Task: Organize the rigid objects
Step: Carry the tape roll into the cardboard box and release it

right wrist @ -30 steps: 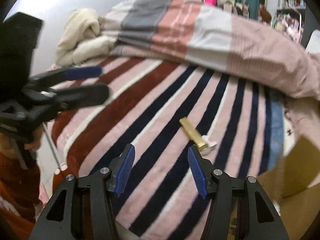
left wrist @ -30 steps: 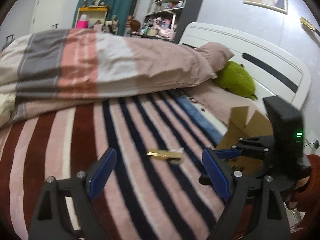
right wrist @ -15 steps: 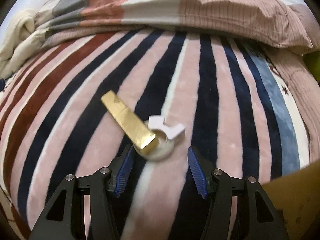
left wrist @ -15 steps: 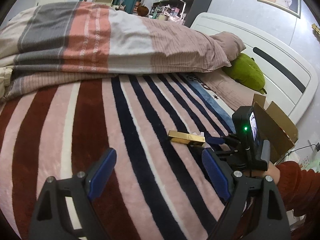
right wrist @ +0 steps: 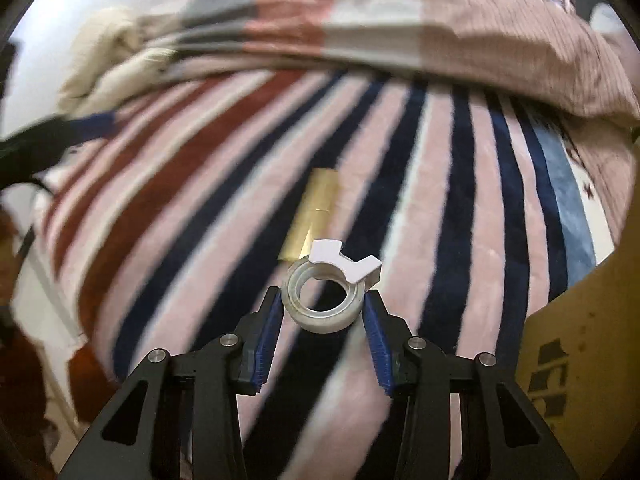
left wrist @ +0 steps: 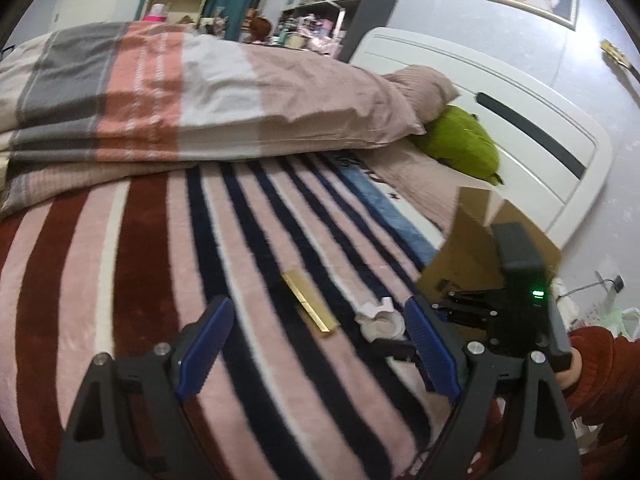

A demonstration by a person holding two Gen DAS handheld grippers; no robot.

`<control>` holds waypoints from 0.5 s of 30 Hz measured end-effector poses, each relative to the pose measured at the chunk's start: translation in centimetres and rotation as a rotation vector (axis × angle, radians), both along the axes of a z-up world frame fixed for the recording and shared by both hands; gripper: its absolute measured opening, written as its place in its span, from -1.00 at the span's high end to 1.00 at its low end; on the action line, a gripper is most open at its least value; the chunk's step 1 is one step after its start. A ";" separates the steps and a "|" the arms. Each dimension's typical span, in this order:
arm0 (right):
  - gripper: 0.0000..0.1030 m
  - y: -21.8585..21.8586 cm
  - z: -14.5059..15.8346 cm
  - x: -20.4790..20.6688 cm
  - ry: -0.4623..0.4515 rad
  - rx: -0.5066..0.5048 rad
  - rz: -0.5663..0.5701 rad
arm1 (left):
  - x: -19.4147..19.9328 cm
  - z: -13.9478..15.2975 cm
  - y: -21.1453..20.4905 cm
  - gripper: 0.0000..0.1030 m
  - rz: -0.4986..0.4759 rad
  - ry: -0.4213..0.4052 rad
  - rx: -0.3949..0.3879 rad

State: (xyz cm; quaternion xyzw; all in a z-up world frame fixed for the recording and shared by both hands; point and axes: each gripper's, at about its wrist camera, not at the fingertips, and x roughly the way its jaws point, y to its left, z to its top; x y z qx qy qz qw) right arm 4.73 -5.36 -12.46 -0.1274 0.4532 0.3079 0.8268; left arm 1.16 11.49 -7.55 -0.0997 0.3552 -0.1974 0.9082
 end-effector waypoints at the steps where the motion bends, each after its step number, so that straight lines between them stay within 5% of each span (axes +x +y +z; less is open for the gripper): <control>1: 0.29 0.1 0.8 -0.4 -0.015 0.011 0.013 | -0.2 0.4 -0.6 -0.66 -0.017 -0.003 -0.007; 7: 0.29 -0.6 6.7 -2.8 -0.135 0.120 0.099 | -0.3 2.9 -4.0 -0.61 -0.124 -0.002 -0.093; 15: 0.29 -5.1 10.1 -3.4 -0.271 0.146 0.122 | 2.1 5.4 -10.9 0.15 -0.233 0.011 -0.078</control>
